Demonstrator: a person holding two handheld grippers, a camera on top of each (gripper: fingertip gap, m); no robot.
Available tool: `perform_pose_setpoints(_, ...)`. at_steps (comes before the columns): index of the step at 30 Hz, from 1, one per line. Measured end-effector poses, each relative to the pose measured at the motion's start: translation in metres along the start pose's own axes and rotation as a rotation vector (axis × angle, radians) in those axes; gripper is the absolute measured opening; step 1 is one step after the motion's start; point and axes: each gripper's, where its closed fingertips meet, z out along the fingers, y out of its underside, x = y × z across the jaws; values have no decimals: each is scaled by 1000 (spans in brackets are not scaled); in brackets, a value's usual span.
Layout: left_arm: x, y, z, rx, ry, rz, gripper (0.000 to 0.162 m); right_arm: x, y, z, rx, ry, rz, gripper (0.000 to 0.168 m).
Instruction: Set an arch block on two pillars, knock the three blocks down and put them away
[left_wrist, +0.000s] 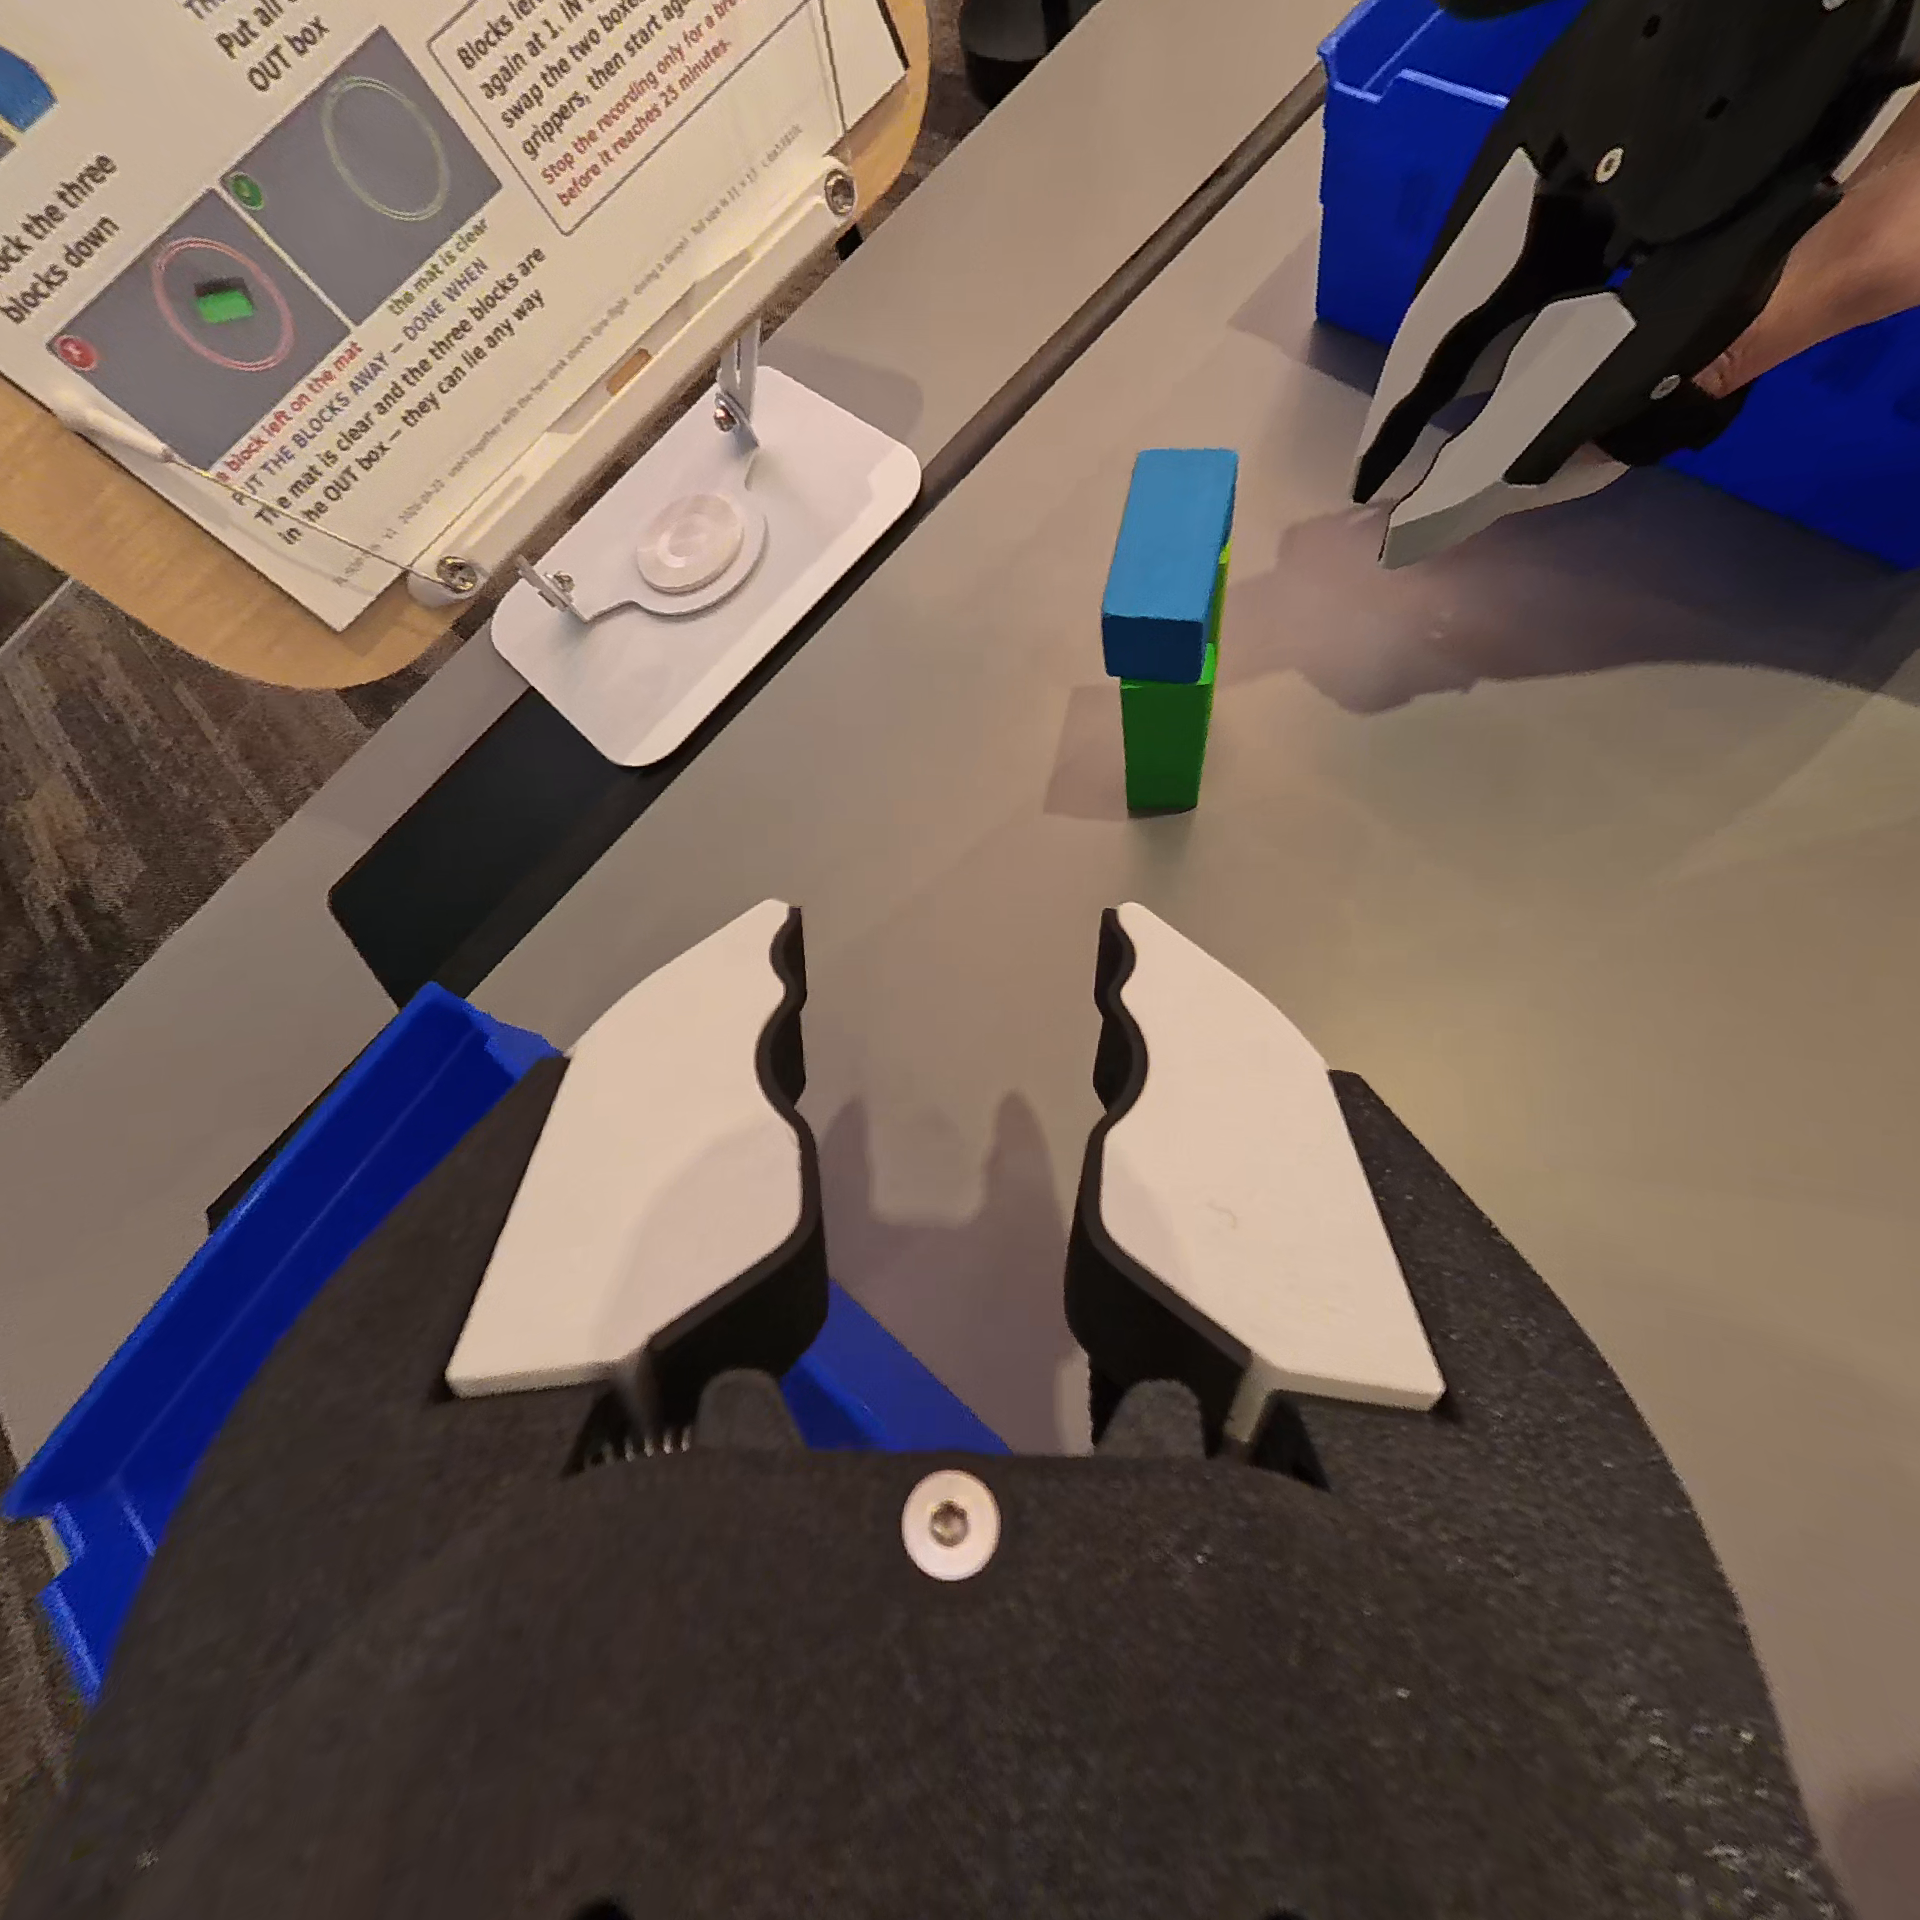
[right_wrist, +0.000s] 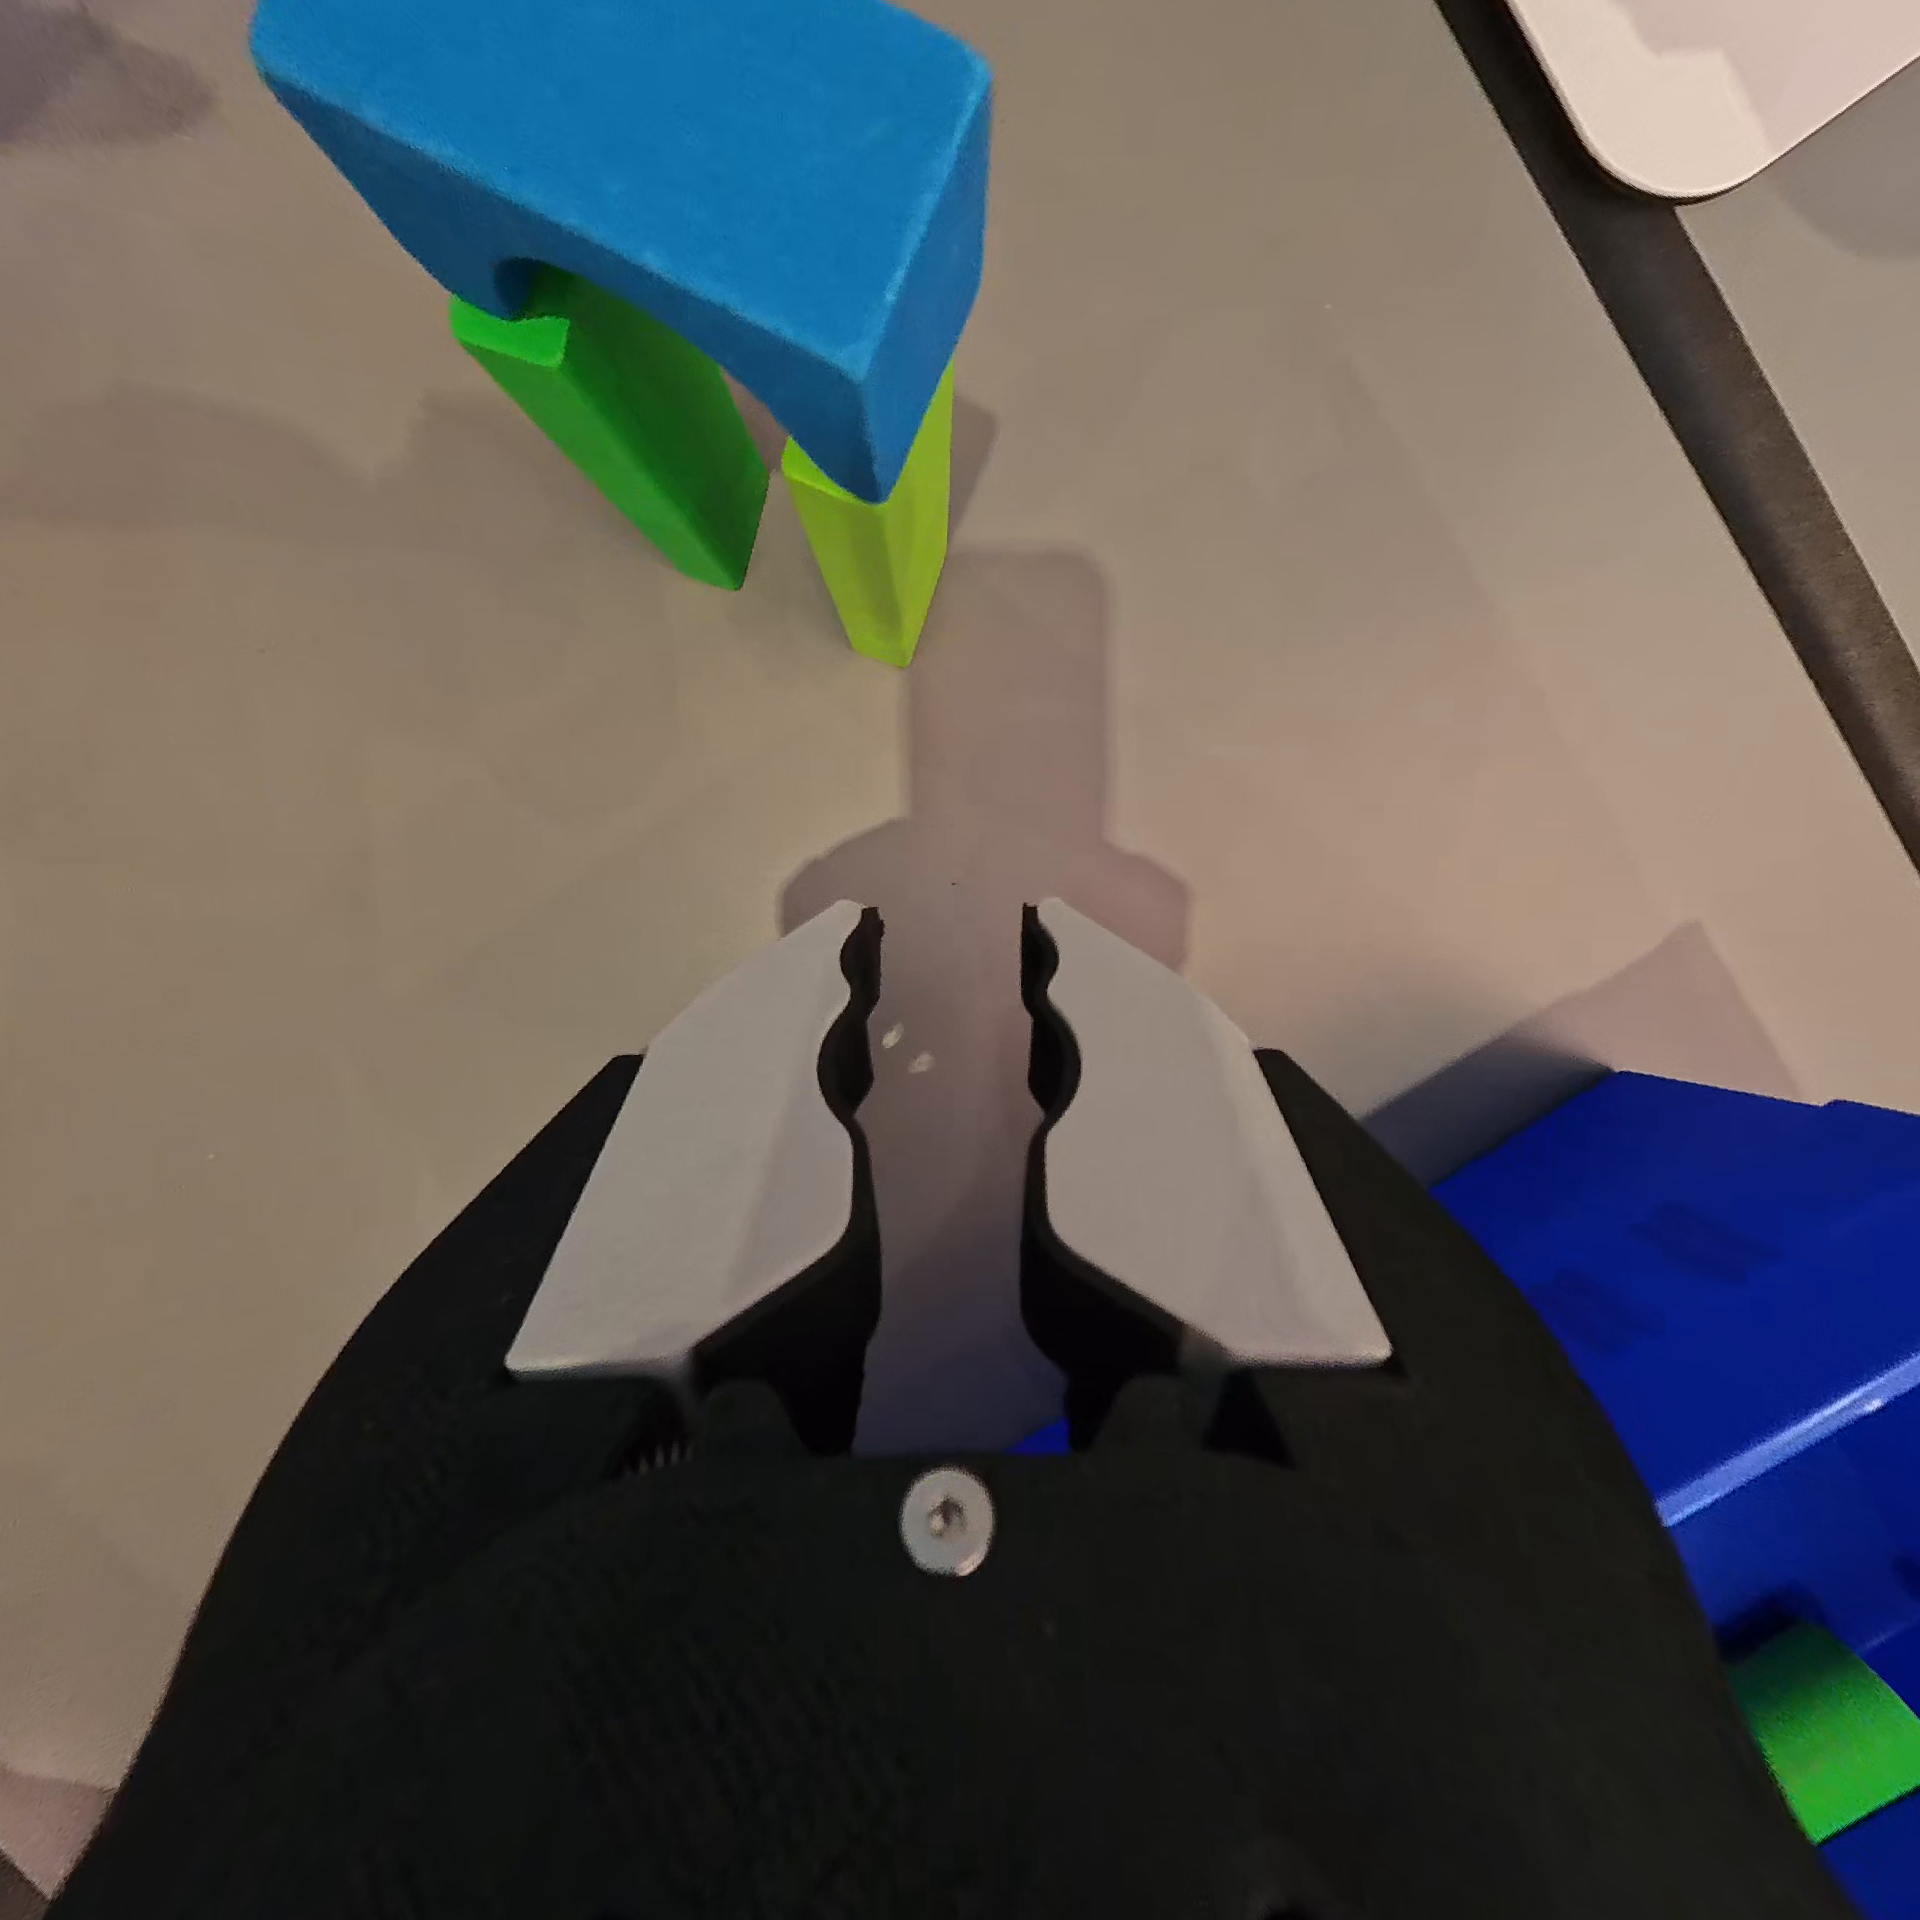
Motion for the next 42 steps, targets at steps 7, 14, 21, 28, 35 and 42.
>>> perform_pose_setpoints(7,-26,11,-16,-30,-96,-15,54,1,0,1,-2,6,13,27)
perform_pose_setpoints(14,-49,11,-46,38,-150,-90,52,-2,-1,2,-9,23,23,27)
perform_pose_setpoints(21,-47,10,-52,46,-144,-80,52,27,-15,2,-49,92,9,26)
perform_pose_setpoints(28,-48,10,-56,54,-140,-80,52,76,-46,20,-97,112,-34,25)
perform_pose_setpoints(35,-46,8,-60,71,-127,-79,52,17,-78,36,8,7,-210,20)
perform_pose_setpoints(42,-46,9,-65,81,-114,-91,52,-61,-100,33,44,18,-331,21)
